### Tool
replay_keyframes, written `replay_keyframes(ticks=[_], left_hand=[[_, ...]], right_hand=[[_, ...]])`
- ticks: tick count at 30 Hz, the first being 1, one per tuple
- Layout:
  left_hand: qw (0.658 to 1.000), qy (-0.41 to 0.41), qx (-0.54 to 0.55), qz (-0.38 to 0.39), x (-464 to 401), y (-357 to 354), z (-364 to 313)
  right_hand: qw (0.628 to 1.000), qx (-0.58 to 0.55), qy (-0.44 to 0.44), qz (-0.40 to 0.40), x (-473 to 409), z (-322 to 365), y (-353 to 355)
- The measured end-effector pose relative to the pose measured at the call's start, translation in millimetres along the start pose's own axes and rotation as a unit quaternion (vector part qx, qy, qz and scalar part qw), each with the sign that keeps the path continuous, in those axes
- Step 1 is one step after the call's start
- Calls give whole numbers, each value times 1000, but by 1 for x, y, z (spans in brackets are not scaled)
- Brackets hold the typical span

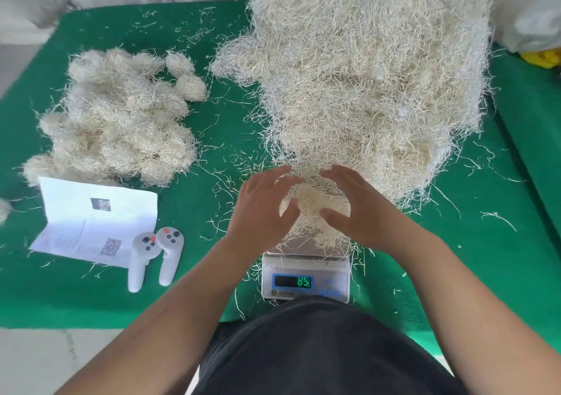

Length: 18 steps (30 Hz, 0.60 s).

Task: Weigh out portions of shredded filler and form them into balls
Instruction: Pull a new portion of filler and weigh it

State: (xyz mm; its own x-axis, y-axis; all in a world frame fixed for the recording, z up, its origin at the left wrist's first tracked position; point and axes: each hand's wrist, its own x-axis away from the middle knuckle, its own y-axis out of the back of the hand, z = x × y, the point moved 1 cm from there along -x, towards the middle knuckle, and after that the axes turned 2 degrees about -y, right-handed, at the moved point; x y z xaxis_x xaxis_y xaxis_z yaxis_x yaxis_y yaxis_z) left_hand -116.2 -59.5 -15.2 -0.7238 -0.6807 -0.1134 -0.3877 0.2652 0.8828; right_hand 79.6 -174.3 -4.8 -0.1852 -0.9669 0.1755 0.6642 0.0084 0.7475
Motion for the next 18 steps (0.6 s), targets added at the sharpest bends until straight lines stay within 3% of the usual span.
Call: replay_keyframes(ticks=[13,16,18], left_hand=[[999,-3,37,-22,3,0,-6],[998,12,59,-24,3,-2,-5],[996,22,77,-25,0,-4,-4]], right_hand=[[1000,15,-18,-3,1,-6,-9],[997,-12,-27,-71,-6,-19,-10],[985,-29,-78,-151,-19,-36,-4]])
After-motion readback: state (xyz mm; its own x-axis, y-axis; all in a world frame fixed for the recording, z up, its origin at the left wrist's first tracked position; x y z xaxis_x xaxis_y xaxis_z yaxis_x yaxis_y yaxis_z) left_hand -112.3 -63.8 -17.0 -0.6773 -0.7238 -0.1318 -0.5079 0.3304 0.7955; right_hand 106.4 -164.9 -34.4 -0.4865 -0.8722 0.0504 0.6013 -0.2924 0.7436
